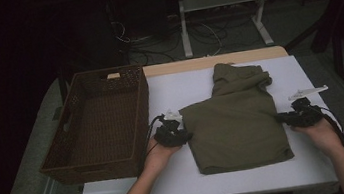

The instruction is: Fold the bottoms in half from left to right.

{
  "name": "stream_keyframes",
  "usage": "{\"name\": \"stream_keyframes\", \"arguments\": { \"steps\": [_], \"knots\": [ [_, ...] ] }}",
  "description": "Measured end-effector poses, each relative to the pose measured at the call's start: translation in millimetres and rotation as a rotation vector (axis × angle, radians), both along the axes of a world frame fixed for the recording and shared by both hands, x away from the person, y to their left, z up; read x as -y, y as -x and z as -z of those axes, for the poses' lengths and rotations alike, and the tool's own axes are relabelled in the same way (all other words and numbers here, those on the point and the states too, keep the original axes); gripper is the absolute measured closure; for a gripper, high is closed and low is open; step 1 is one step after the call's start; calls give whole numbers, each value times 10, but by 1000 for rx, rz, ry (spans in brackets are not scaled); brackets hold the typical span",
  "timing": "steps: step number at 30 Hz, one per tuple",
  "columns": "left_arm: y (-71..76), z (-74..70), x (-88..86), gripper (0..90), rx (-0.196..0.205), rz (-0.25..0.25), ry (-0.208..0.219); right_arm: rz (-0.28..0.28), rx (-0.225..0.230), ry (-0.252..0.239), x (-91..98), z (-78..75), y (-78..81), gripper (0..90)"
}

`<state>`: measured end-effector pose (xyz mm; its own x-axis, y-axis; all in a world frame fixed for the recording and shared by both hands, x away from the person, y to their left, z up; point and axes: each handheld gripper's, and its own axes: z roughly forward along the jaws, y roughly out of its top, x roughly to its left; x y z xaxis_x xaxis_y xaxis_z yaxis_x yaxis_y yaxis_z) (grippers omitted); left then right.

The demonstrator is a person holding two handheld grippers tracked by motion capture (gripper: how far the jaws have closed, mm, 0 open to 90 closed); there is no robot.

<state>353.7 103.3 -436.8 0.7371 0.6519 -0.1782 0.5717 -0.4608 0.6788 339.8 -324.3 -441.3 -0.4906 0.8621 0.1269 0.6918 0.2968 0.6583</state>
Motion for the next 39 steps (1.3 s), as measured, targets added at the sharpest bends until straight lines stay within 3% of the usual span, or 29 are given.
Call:
{"name": "stream_keyframes", "arguments": {
  "steps": [7, 14, 21, 30, 35, 39],
  "knots": [
    [108, -91, -67, 581, 28, 38, 40, 23, 63, -54, 22, -73, 43, 525],
    [162, -185, -64, 507, 75, 102, 99, -7, 87, -50, -33, -77, 70, 452],
    [203, -190, 20, 407, 92, 191, 147, -26, 89, -31, -69, -53, 67, 408],
    [322, -160, 359, 384, 87, 331, 154, -36, 101, -41, -82, -55, 70, 386],
    [406, -113, 588, 381, 56, 400, 161, -38, 102, -36, -87, -51, 60, 385],
    [507, -79, 718, 383, 60, 441, 141, -29, 102, -48, -67, -51, 57, 380]
  ]
}}
